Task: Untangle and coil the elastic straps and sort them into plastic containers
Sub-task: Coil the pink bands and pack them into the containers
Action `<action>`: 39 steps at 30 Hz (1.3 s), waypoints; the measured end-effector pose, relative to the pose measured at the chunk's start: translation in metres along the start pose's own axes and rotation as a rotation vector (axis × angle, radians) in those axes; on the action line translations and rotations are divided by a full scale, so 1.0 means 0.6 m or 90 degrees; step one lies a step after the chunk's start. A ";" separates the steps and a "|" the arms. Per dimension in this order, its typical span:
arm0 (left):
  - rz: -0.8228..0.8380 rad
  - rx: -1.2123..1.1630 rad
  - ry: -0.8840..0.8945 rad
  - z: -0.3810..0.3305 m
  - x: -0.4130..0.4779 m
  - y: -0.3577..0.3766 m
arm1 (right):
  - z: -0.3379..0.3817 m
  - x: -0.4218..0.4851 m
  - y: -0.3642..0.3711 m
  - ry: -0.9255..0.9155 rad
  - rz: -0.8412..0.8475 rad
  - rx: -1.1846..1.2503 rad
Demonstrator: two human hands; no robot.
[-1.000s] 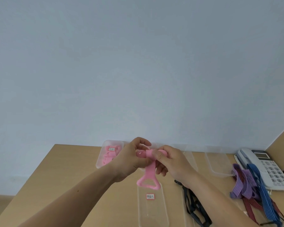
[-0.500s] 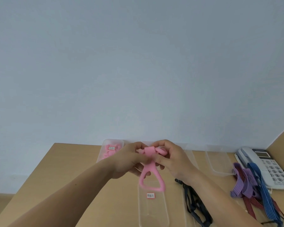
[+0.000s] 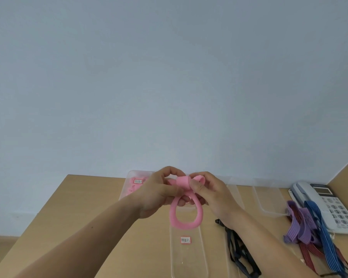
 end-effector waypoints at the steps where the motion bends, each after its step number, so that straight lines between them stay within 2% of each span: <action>1: -0.001 0.010 0.013 0.001 0.000 0.000 | 0.002 -0.001 0.002 0.012 0.001 -0.015; 9: -0.032 0.149 0.085 0.013 -0.002 0.013 | 0.001 -0.001 -0.004 0.027 -0.039 -0.127; 13: -0.035 0.190 0.052 0.011 -0.003 0.013 | -0.001 -0.001 -0.008 0.003 -0.050 -0.130; 20: -0.001 0.139 -0.056 0.007 -0.008 0.006 | -0.006 -0.001 -0.001 -0.033 -0.041 -0.112; 24: 0.033 0.054 -0.090 -0.002 -0.009 0.005 | -0.011 -0.004 -0.007 -0.036 -0.001 -0.069; 27: 0.037 0.043 -0.098 -0.002 -0.008 0.004 | -0.017 -0.005 -0.010 -0.038 0.006 -0.107; 34: -0.045 0.099 -0.011 0.005 -0.003 0.005 | -0.015 -0.003 -0.013 0.006 0.003 -0.070; 39: -0.083 0.215 0.076 0.010 0.002 0.011 | -0.011 0.004 -0.014 0.054 -0.036 -0.070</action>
Point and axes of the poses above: each hand's wrist, its own x-axis towards the middle knuckle, its own y-axis out of the palm, z = x × y, the point moved 1 cm from there along x, towards the middle knuckle, and after that the axes turned 6 degrees about x, right-handed, at the moved point
